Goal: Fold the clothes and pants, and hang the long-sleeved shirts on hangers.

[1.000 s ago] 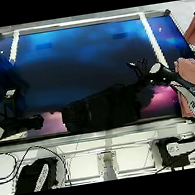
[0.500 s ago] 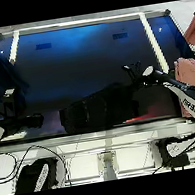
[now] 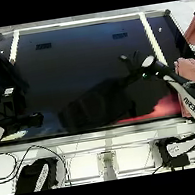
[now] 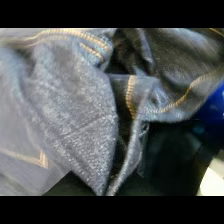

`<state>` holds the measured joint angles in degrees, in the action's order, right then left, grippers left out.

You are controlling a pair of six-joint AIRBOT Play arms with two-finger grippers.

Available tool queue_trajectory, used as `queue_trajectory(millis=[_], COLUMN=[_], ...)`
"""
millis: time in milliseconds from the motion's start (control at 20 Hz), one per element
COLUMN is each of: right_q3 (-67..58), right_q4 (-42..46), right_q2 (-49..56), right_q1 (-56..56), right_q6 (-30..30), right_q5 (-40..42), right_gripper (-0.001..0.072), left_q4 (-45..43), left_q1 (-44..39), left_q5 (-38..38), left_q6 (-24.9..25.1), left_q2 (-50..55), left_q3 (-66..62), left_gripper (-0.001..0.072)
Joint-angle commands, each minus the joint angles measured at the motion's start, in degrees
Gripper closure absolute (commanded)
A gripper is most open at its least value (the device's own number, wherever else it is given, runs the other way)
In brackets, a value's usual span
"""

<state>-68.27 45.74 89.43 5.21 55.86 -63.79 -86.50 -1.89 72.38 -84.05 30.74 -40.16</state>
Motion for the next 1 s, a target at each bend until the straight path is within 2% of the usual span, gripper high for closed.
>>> queue_trajectory(millis=[0,200,400,600,800,950], right_q3=[-9.2,-16.7,-19.0,-19.7,-21.7,-21.7], right_q4=[7.0,14.6,15.2,25.8,36.9,37.0], right_q2=[-2.6,-3.3,-6.7,-12.6,-15.6,-16.9], right_q1=[-6.1,-18.7,-31.0,-40.5,-51.6,-58.7], right_q6=[9.2,17.6,22.7,29.6,30.7,30.7], right_q5=[-3.4,-11.3,-17.2,-19.1,-25.1,-25.1], right_gripper=[0.0702,0.0702,0.0702,0.0703,0.0702,0.0702], left_q4=[0.0,0.0,0.0,0.0,0.0,0.0], left_q1=[0.0,0.0,0.0,0.0,0.0,0.0], left_q5=[-0.2,-0.3,-3.3,-6.9,-6.9,-7.4], left_q6=[0.0,0.0,0.0,0.0,0.0,0.0], left_q2=[0.0,0.0,0.0,0.0,0.0,0.0], left_q3=[0.0,0.0,0.0,0.0,0.0,0.0], left_gripper=[0.0126,0.0126,0.0126,0.0126,0.0126,0.0126])
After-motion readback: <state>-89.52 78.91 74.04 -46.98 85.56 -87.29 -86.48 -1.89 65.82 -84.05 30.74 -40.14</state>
